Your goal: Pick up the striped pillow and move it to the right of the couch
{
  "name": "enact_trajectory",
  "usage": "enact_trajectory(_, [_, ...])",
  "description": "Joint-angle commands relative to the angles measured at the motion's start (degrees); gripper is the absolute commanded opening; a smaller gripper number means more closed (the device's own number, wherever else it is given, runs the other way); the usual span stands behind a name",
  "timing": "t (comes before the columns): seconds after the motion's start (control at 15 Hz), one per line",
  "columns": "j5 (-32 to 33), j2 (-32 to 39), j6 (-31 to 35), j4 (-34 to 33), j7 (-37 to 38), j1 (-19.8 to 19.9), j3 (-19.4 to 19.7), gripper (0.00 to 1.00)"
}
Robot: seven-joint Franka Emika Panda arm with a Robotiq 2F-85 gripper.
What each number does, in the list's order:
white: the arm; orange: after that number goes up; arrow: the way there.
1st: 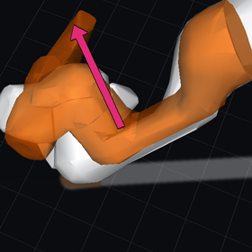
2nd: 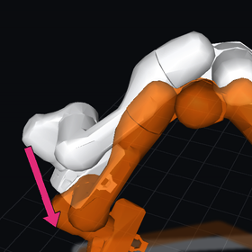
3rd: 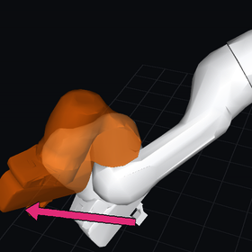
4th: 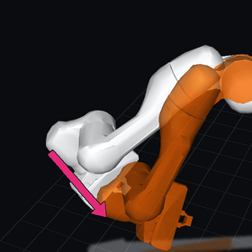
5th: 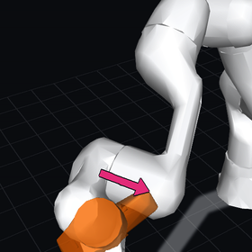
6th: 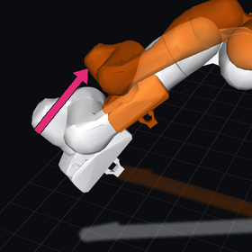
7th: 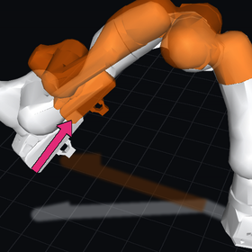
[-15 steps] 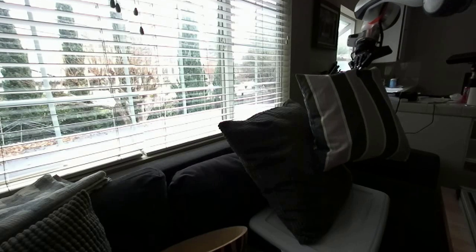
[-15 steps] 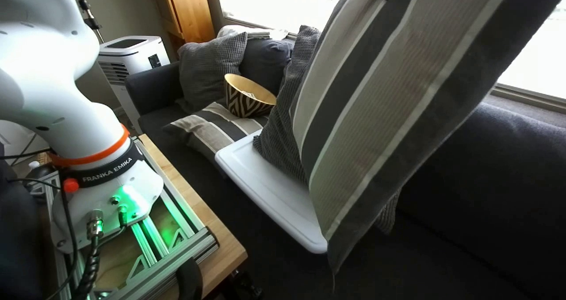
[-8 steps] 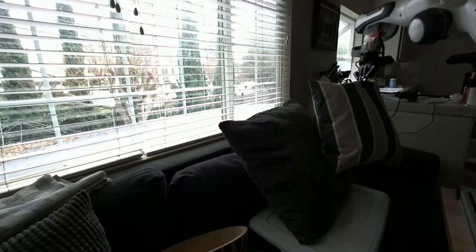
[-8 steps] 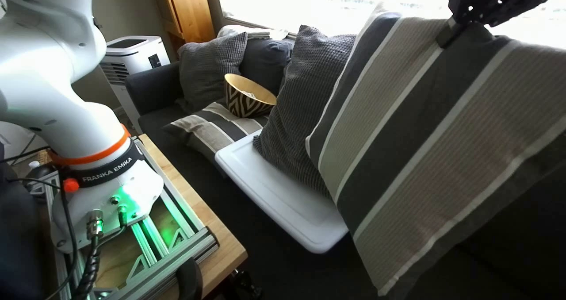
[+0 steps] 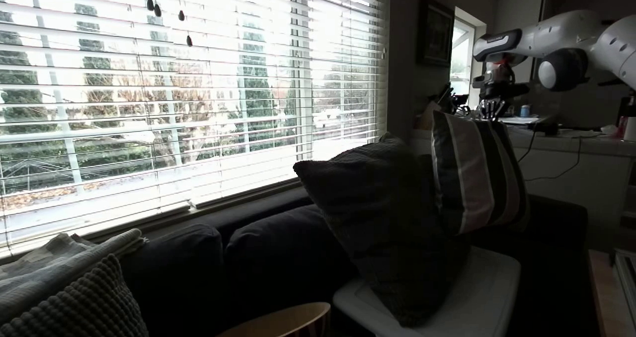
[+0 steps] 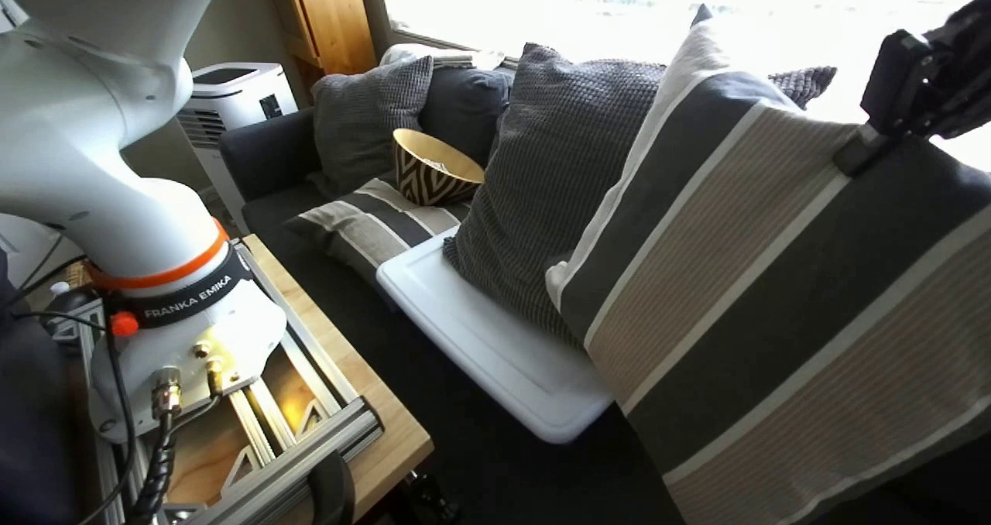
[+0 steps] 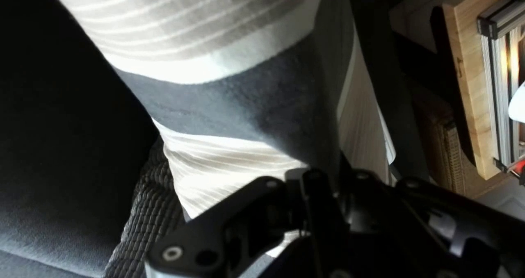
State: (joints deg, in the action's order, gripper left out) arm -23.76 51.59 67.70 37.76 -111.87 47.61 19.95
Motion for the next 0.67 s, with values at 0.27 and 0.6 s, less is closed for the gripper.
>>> enact_trajectory(0.27, [4.5,2.1,0.2,-3.5,0.5,3.8,-4.8,0.08])
enact_trajectory(0.6, [4.7,2.2,0.2,-4.1,0.7,3.8,-5.0,0.08])
